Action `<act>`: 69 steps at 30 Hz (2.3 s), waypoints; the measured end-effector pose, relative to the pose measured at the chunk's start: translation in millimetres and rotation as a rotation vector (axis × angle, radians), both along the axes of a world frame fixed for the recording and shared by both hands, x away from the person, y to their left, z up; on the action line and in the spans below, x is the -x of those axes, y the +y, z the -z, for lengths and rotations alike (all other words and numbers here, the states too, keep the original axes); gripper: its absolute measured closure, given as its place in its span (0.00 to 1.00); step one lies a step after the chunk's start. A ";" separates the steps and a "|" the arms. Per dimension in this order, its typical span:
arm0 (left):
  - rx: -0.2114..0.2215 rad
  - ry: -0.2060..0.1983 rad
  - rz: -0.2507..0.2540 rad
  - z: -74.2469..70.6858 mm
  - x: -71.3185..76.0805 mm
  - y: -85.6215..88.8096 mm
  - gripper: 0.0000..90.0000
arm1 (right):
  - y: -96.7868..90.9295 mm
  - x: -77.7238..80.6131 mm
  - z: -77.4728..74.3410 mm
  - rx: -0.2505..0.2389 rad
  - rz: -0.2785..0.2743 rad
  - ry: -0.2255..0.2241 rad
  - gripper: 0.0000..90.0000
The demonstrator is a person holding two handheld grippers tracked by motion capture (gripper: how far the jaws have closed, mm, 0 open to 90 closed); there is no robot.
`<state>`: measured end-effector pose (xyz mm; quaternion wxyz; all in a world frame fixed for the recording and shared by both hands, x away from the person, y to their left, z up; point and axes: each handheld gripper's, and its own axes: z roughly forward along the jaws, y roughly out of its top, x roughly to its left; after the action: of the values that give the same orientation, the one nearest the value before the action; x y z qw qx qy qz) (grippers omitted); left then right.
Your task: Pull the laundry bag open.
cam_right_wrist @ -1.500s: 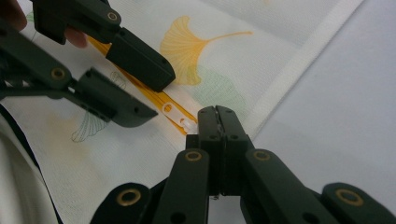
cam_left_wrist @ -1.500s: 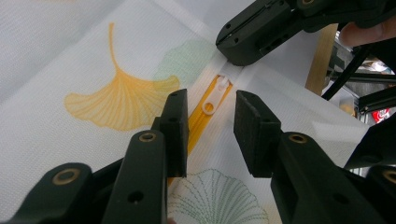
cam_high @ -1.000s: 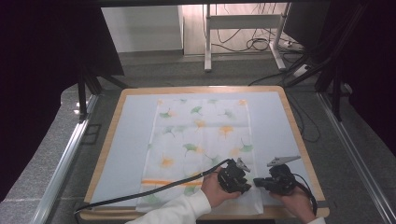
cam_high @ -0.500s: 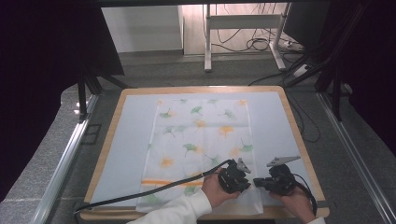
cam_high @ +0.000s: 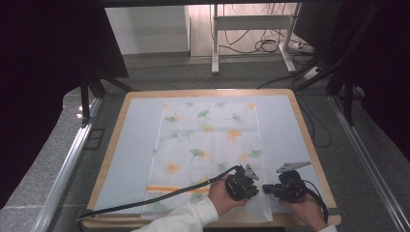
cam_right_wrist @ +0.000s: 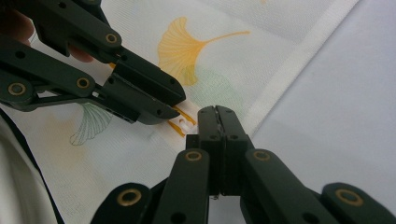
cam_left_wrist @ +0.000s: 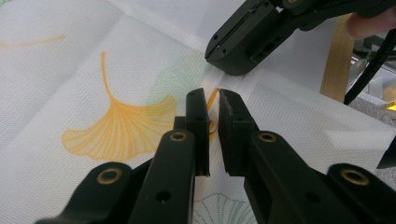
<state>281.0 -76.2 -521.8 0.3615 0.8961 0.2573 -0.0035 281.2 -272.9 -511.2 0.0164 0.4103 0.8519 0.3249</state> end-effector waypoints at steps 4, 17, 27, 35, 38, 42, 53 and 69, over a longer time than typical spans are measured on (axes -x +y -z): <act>-0.004 -0.007 0.002 -0.2 0.9 -0.1 0.94 | -0.1 -0.1 0.0 0.000 -0.001 -0.001 0.99; 0.011 -0.009 0.011 0.7 4.7 -1.8 1.00 | -0.2 -0.1 0.1 0.001 -0.001 0.000 0.99; 0.029 -0.001 0.025 2.1 6.3 -3.9 0.88 | -0.2 -0.1 0.2 0.001 -0.001 -0.001 0.99; 0.026 -0.014 0.030 2.8 7.1 -4.8 0.84 | -0.2 -0.1 0.4 0.000 0.001 -0.001 0.99; 0.015 -0.031 0.029 3.0 7.1 -5.0 0.90 | -0.3 -0.1 0.2 0.001 0.001 0.001 0.99; 0.008 -0.056 0.039 2.9 8.6 -4.5 0.98 | -0.3 -0.2 0.5 -0.001 0.002 0.000 0.99; 0.015 -0.026 0.035 2.6 5.1 -3.2 1.00 | -0.1 -0.1 0.5 0.001 0.000 -0.001 0.99; 0.031 0.020 0.011 3.0 2.9 -0.5 1.00 | 5.6 4.4 -1.0 0.054 -0.025 -0.050 1.00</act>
<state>278.1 -76.8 -524.8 0.3726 0.8918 0.2560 -0.0182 276.8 -267.3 -510.2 0.0444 0.3907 0.8648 0.3123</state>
